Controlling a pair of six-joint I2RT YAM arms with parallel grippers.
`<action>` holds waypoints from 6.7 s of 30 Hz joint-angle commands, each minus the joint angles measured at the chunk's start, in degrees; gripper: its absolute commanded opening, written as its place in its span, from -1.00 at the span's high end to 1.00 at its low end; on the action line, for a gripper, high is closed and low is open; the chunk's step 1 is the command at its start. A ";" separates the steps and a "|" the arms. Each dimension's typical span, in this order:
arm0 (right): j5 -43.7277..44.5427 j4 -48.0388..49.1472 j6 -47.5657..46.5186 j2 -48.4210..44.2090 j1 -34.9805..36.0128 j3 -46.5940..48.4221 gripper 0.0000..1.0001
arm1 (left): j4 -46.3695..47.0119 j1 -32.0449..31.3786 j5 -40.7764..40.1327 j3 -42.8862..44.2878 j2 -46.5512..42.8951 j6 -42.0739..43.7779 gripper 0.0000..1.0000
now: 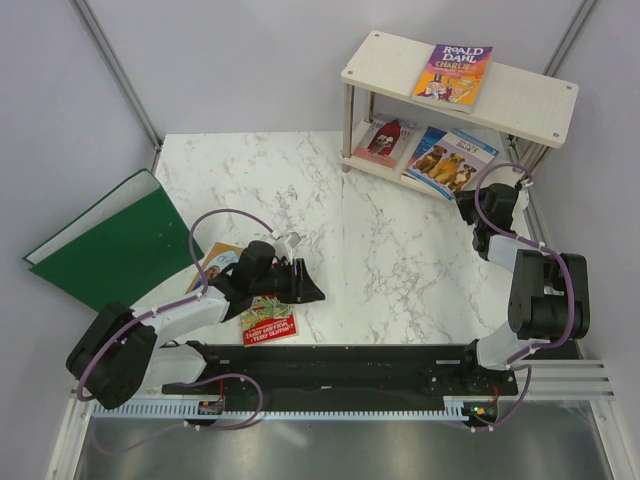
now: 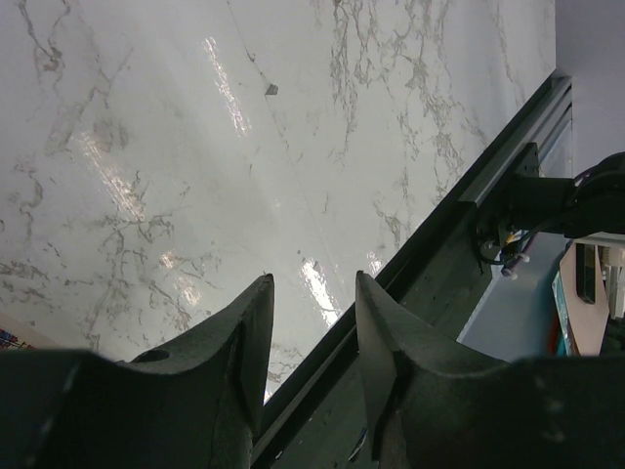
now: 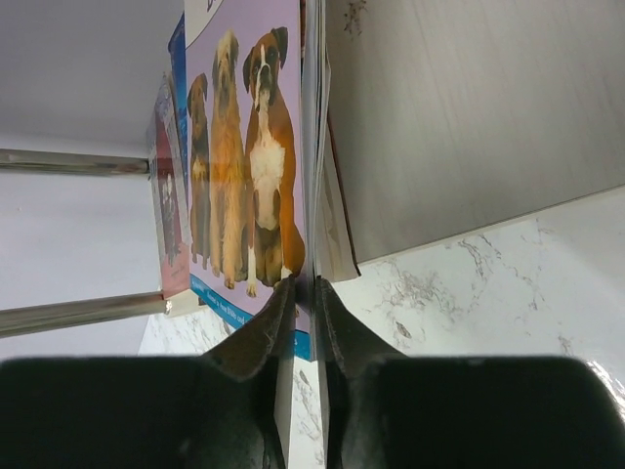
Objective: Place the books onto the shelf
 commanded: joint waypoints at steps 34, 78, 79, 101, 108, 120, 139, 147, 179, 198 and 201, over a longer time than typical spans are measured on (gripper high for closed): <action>-5.38 0.59 -4.88 1.11 1.27 7.95 0.35 | 2.34 -1.48 -1.79 0.74 0.77 -1.33 0.10; 25.38 -34.48 -37.59 -4.94 17.00 20.70 -0.44 | 3.22 -2.53 -1.26 2.14 4.11 -1.07 0.10; 24.77 -32.83 -35.83 -6.00 16.65 19.56 -0.44 | 3.22 -2.53 -1.35 2.06 4.03 -1.24 0.10; 6.41 -5.58 0.56 -3.39 0.13 5.23 -0.31 | 3.66 -2.71 -1.61 1.26 2.88 -1.25 0.11; 6.74 0.06 9.62 -0.39 -0.40 4.52 -0.29 | 3.75 -2.71 -1.79 1.00 2.45 -1.24 0.11; 7.28 3.75 13.23 6.28 -0.40 7.95 -0.18 | 3.84 -2.80 -1.61 1.00 2.53 -1.16 0.11; 1.83 11.92 12.53 10.33 -0.40 11.10 0.33 | 3.84 -3.15 -1.70 1.26 3.24 -1.33 0.11; -2.74 13.07 12.53 14.20 -0.31 13.92 0.29 | 3.84 -3.24 -1.70 1.44 3.59 -1.33 0.11; 2.34 6.75 4.19 3.40 5.57 8.65 0.14 | 4.10 -3.50 -1.35 1.44 4.11 -1.07 0.11; 16.46 -28.91 -37.52 -10.69 15.05 21.56 -0.34 | 4.63 -3.68 -1.26 1.53 4.73 -1.33 0.11; 24.30 -35.70 -41.95 -6.82 19.98 26.57 -0.73 | 4.63 -3.68 -1.26 1.53 4.91 -1.33 0.11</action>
